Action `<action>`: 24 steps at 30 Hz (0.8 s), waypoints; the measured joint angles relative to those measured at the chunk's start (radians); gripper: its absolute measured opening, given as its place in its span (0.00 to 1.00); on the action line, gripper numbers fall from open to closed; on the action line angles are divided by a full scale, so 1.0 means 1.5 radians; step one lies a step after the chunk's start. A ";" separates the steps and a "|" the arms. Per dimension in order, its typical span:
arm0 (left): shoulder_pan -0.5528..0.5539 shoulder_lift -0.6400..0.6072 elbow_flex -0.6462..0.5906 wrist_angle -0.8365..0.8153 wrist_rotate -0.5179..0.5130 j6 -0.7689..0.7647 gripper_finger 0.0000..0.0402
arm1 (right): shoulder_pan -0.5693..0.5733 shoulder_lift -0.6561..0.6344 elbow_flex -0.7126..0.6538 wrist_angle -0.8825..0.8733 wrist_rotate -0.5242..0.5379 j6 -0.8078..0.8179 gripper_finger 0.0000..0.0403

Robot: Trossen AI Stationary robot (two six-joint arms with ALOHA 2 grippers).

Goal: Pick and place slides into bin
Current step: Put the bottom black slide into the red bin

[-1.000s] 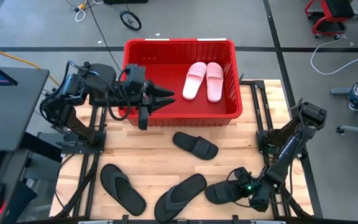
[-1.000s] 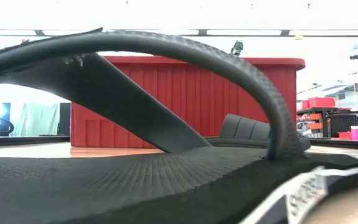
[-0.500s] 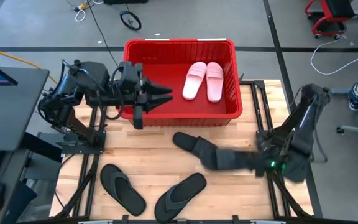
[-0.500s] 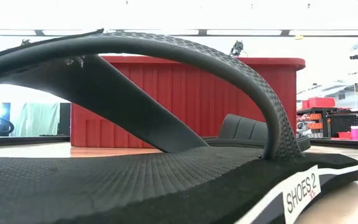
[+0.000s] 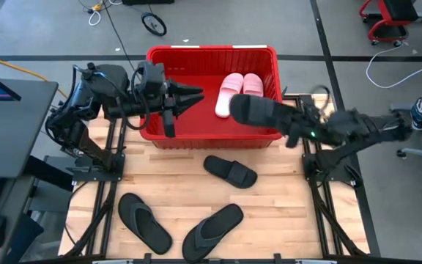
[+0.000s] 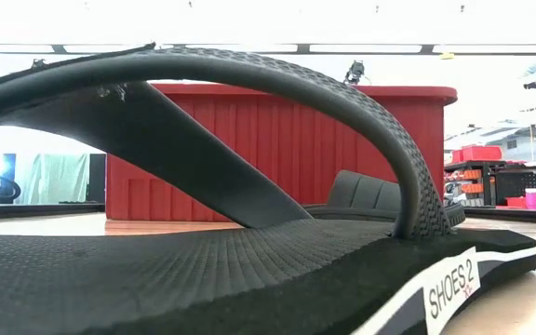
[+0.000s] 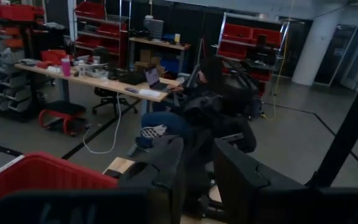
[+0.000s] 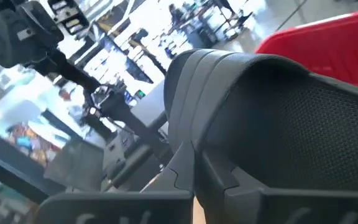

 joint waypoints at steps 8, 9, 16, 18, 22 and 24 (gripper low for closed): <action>0.000 0.001 0.000 0.059 0.000 0.000 0.18 | -0.287 0.188 0.128 0.000 -0.348 -0.070 0.02; 0.000 0.001 0.000 0.072 0.000 0.009 0.18 | -0.311 0.219 0.144 0.001 -0.378 -0.077 0.02; 0.000 0.001 0.000 0.168 0.000 0.135 0.20 | -0.422 0.455 0.258 0.032 -0.530 -0.116 0.02; 0.000 0.001 0.000 0.176 0.000 0.166 0.20 | -0.439 0.517 0.292 0.051 -0.542 -0.116 0.02; 0.000 0.001 0.000 0.175 -0.001 0.222 0.19 | -0.462 0.628 0.362 0.073 -0.563 -0.103 0.02; 0.000 0.001 0.000 0.175 -0.012 0.252 0.18 | -0.468 0.677 0.401 0.077 -0.581 -0.102 0.02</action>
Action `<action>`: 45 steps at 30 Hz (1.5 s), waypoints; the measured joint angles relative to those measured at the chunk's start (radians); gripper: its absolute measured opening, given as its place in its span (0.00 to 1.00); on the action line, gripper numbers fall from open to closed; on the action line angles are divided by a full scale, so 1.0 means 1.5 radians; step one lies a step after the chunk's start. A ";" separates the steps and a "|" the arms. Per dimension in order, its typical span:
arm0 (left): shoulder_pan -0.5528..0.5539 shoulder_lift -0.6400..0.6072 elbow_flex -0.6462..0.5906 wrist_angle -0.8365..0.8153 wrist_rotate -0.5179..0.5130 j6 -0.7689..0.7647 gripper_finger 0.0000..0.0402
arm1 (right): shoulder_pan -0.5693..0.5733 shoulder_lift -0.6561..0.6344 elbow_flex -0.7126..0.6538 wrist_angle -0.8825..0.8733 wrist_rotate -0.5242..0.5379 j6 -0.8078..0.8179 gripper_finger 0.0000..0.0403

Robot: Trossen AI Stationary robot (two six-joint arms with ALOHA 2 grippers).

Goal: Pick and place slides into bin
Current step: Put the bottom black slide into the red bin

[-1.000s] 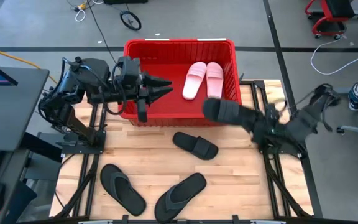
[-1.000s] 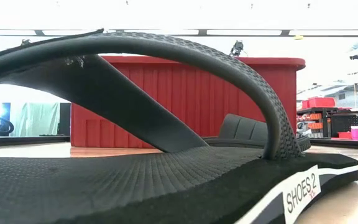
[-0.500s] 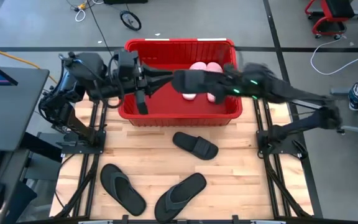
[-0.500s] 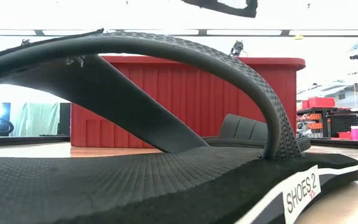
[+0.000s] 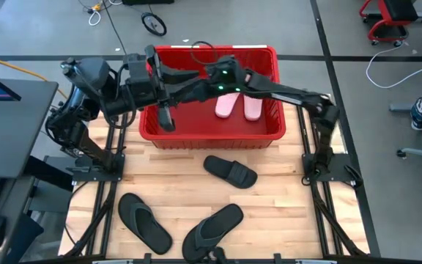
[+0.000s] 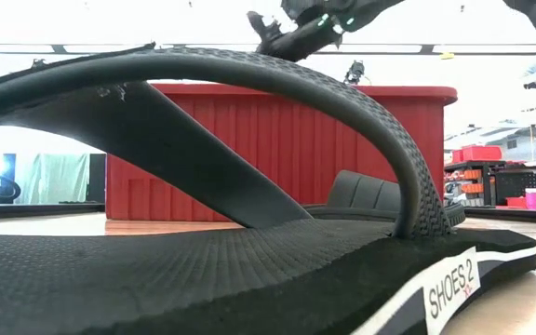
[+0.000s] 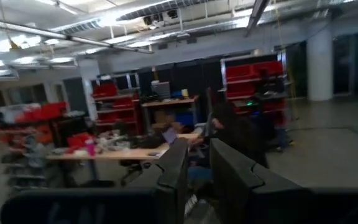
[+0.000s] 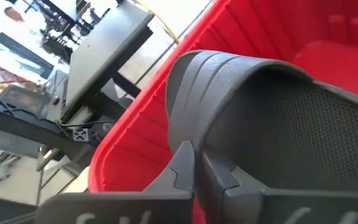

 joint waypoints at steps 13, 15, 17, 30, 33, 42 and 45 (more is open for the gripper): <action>0.000 -0.019 0.000 -0.061 -0.142 0.087 0.16 | 0.021 0.063 0.050 -0.216 -0.032 -0.024 0.02; 0.000 -0.022 0.000 -0.064 -0.148 0.086 0.15 | 0.022 0.041 0.049 -0.293 -0.003 -0.045 0.02; 0.000 -0.025 0.000 -0.068 -0.149 0.086 0.15 | 0.027 0.017 0.049 -0.362 0.006 -0.050 0.02; 0.000 -0.031 0.000 -0.088 -0.149 0.089 0.13 | 0.015 -0.126 0.049 -0.470 0.081 -0.066 0.02; 0.000 -0.031 0.000 -0.114 -0.182 0.064 0.12 | 0.014 -0.158 0.049 -0.470 0.087 -0.058 0.02; 0.038 -0.023 0.000 -0.328 -0.250 -0.175 0.20 | 0.010 -0.276 0.048 -0.362 0.128 -0.047 0.02; 0.073 -0.010 0.000 -0.385 -0.251 -0.246 0.27 | 0.014 -0.307 0.048 -0.308 0.124 -0.044 0.02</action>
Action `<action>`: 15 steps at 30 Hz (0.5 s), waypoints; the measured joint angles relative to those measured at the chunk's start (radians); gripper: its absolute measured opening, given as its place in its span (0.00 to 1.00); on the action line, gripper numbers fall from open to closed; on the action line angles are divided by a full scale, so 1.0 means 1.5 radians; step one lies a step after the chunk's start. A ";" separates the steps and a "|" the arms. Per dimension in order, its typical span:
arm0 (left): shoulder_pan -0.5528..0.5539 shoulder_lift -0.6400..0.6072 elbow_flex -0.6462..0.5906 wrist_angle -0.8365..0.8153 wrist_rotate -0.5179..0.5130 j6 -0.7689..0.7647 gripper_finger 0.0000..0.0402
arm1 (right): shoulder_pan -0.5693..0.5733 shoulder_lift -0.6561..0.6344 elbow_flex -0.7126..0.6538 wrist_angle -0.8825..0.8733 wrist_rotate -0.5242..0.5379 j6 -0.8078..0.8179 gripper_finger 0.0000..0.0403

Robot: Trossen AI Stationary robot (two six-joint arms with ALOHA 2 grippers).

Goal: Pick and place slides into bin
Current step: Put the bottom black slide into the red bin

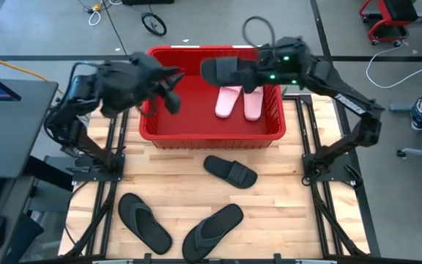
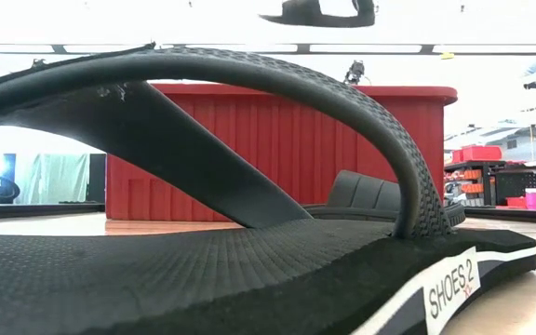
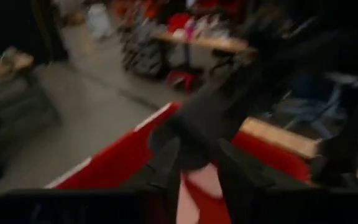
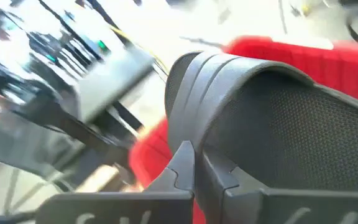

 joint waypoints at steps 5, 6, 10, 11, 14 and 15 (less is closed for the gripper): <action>0.069 0.038 -0.024 -0.012 0.049 -0.055 0.40 | 0.033 -0.007 0.000 0.048 -0.020 -0.009 0.01; 0.084 0.048 -0.028 -0.014 0.080 -0.066 0.42 | 0.042 -0.007 0.000 0.053 -0.019 -0.009 0.01; 0.112 0.087 -0.031 -0.009 0.174 -0.040 0.48 | 0.062 -0.007 0.000 0.056 0.000 -0.018 0.01; 0.112 0.094 -0.031 -0.004 0.184 -0.026 0.49 | 0.063 -0.006 0.000 0.058 0.002 -0.020 0.01; 0.110 0.115 -0.031 0.007 0.202 -0.027 0.51 | 0.063 -0.006 0.000 0.065 0.010 -0.021 0.01; 0.110 0.117 -0.031 0.007 0.215 -0.031 0.51 | 0.063 -0.006 0.000 0.067 0.009 -0.021 0.01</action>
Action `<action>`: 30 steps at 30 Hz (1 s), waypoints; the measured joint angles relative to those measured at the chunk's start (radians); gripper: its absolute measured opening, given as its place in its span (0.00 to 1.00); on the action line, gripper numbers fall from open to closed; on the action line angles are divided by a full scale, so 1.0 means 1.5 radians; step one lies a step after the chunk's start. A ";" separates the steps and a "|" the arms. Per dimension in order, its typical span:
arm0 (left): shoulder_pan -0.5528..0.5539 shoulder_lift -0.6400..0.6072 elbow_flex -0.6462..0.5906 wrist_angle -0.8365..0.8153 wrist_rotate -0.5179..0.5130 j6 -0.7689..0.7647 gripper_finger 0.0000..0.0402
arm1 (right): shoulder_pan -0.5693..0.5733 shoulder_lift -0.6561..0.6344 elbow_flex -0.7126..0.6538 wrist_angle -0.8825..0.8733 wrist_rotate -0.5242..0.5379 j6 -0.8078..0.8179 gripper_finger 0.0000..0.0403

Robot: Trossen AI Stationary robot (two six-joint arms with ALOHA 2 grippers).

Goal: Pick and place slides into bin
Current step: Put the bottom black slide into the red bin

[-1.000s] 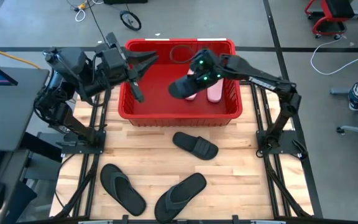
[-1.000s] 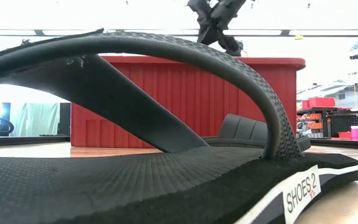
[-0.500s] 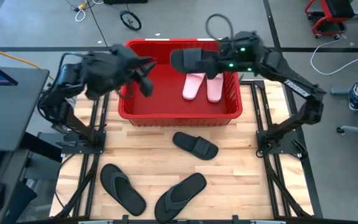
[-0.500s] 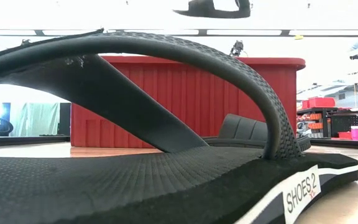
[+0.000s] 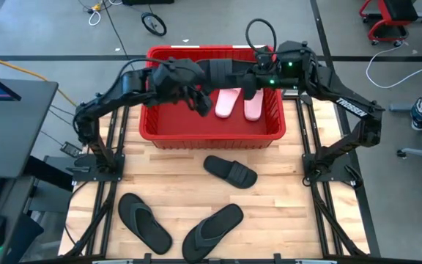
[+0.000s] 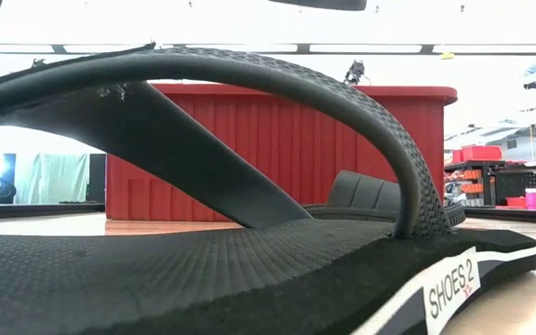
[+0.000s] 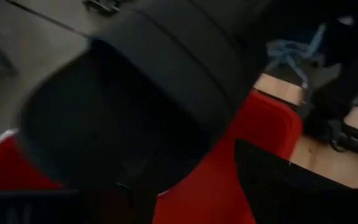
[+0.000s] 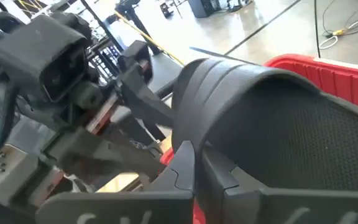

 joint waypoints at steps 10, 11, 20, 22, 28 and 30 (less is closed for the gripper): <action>0.005 0.004 0.001 0.083 0.035 0.001 0.49 | 0.000 0.000 0.000 0.018 -0.001 -0.006 0.01; 0.007 0.004 0.001 0.088 0.039 0.007 0.48 | 0.000 0.000 0.000 0.022 -0.001 -0.007 0.01; 0.011 0.004 0.001 0.107 0.052 0.077 0.17 | 0.000 -0.001 0.000 0.031 0.000 -0.042 0.02; 0.012 0.004 0.001 0.113 0.052 0.088 0.06 | -0.001 -0.001 0.000 0.031 0.001 -0.048 0.02; 0.017 0.004 0.001 0.103 0.054 0.094 0.04 | 0.000 0.000 0.001 0.028 0.033 -0.057 0.08; 0.020 0.003 0.001 0.091 0.055 0.095 0.03 | 0.000 0.000 0.001 0.020 0.040 -0.058 0.12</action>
